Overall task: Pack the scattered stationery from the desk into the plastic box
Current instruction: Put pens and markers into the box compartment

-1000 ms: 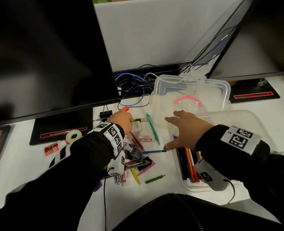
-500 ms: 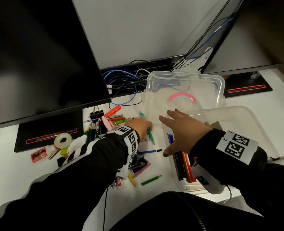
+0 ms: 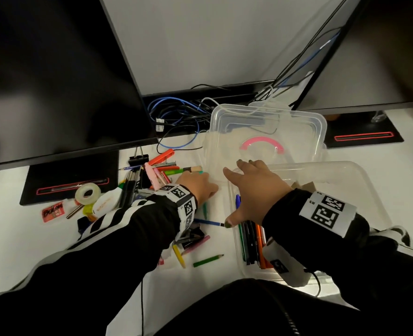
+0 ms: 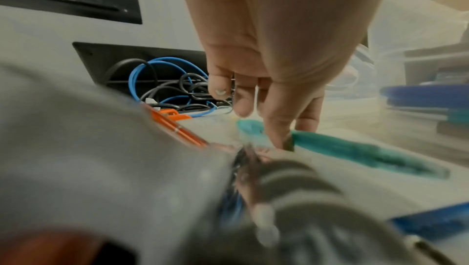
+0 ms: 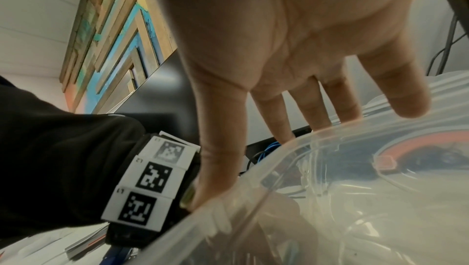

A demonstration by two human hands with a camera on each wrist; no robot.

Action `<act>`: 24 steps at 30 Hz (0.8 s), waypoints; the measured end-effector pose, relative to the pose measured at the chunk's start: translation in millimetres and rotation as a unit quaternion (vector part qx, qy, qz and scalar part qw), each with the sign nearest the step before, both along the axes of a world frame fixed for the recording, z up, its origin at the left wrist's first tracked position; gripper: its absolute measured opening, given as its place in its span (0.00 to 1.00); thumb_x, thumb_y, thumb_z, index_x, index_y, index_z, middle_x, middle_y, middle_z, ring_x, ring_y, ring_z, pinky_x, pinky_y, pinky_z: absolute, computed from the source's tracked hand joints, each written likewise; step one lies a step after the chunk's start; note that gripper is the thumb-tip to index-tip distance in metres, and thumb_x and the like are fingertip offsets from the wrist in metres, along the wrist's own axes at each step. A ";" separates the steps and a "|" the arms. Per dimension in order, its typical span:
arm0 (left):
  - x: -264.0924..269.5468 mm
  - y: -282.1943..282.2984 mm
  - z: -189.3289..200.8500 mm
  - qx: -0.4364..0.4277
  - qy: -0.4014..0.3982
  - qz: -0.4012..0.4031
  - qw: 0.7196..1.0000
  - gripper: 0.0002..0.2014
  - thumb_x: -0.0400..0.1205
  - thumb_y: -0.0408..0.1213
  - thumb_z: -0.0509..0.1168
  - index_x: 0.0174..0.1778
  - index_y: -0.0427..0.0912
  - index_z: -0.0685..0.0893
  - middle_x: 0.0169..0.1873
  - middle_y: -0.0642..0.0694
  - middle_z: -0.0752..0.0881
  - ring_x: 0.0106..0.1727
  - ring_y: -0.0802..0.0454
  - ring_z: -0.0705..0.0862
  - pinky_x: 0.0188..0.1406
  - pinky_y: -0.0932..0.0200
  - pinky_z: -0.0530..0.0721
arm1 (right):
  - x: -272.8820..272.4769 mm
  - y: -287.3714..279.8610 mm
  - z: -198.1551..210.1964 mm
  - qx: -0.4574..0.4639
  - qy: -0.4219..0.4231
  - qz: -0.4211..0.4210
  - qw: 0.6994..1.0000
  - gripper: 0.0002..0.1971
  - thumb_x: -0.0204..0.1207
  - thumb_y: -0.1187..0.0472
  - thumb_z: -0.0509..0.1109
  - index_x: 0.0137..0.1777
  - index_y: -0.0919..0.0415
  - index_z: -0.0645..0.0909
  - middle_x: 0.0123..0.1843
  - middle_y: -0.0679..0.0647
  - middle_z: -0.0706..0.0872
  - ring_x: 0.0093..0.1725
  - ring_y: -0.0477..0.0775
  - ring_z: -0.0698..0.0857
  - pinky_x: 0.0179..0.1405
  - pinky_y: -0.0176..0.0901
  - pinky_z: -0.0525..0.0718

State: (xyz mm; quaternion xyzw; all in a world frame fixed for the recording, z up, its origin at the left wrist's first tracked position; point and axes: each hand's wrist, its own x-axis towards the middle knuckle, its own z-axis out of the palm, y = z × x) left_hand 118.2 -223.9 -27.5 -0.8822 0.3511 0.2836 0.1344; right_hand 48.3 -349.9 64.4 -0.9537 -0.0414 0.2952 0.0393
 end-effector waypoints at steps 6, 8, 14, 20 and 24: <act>-1.5 24.3 4.6 -0.165 0.013 0.077 0.983 0.11 0.78 0.28 0.60 0.48 0.51 0.75 0.44 0.49 0.72 0.46 0.47 0.76 0.36 0.59 0.70 | 1.5 -1.4 -0.4 -0.009 0.004 0.012 1.000 0.56 0.61 0.34 0.76 0.83 0.47 0.47 0.84 0.54 0.51 0.81 0.58 0.51 0.77 0.54 0.63; -1.8 31.5 13.4 -0.198 0.014 0.096 0.975 0.16 0.77 0.25 0.60 0.51 0.53 0.75 0.43 0.52 0.69 0.48 0.49 0.75 0.43 0.55 0.71 | 1.0 -2.0 -0.1 -0.012 0.003 0.017 1.000 0.56 0.61 0.34 0.75 0.83 0.47 0.47 0.84 0.54 0.51 0.81 0.58 0.51 0.77 0.53 0.63; -10.1 64.3 36.0 -0.351 -0.014 0.202 0.914 0.13 0.81 0.27 0.60 0.51 0.53 0.79 0.49 0.53 0.73 0.51 0.56 0.75 0.50 0.65 0.74 | 3.8 2.1 13.3 -0.025 0.015 0.015 0.999 0.45 0.68 0.33 0.68 0.82 0.49 0.56 0.81 0.55 0.61 0.79 0.59 0.60 0.76 0.54 0.66; -29.1 117.2 55.1 -0.458 -0.049 0.306 0.833 0.08 0.81 0.33 0.63 0.50 0.52 0.78 0.47 0.60 0.77 0.46 0.67 0.76 0.43 0.67 0.72 | 17.7 38.8 45.6 0.026 -0.018 0.020 0.999 0.31 0.76 0.40 0.65 0.75 0.55 0.70 0.70 0.54 0.76 0.69 0.56 0.75 0.66 0.44 0.72; -36.2 155.9 57.0 -0.498 -0.070 0.393 0.769 0.06 0.81 0.37 0.66 0.50 0.53 0.77 0.46 0.59 0.86 0.49 0.67 0.81 0.50 0.68 0.76 | 32.9 75.7 40.3 0.083 0.019 0.009 0.996 0.20 0.80 0.51 0.65 0.68 0.61 0.78 0.57 0.57 0.87 0.43 0.54 0.84 0.47 0.42 0.83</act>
